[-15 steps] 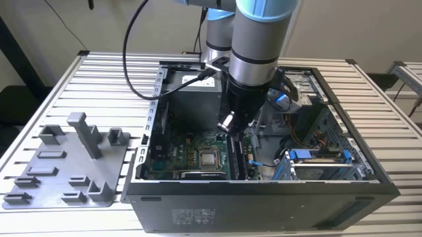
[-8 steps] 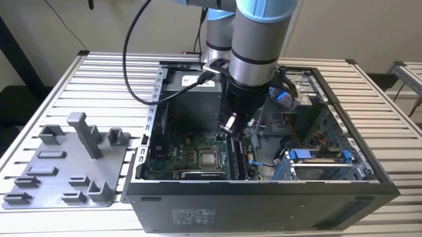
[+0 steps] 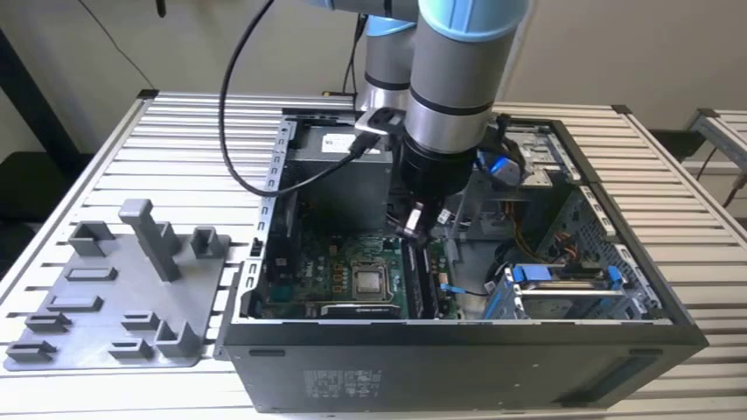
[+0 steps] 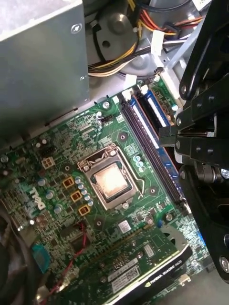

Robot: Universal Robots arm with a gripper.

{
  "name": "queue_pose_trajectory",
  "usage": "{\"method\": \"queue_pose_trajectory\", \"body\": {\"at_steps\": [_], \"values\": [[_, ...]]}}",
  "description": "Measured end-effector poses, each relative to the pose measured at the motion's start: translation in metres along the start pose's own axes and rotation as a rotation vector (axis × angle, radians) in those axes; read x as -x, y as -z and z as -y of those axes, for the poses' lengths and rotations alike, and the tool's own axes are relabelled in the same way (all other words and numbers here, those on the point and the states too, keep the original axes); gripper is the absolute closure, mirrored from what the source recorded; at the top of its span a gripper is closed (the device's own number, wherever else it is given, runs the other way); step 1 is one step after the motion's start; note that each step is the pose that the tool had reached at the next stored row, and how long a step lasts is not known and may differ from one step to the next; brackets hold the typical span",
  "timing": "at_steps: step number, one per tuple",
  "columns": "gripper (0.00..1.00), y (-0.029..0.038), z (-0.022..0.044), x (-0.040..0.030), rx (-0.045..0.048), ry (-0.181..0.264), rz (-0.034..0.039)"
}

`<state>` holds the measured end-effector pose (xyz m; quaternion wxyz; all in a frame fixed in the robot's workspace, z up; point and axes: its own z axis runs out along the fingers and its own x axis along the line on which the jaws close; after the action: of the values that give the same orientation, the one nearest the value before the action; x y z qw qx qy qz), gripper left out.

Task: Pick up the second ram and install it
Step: 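Press down the second ram until it locks into place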

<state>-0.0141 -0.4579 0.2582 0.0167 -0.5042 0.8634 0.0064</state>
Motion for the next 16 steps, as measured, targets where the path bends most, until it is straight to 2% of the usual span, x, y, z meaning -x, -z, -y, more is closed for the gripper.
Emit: {"method": "queue_pose_trajectory", "body": {"at_steps": [16], "values": [[0.89, -0.002, 0.0, -0.0001, 0.0096, 0.291, 0.002]]}}
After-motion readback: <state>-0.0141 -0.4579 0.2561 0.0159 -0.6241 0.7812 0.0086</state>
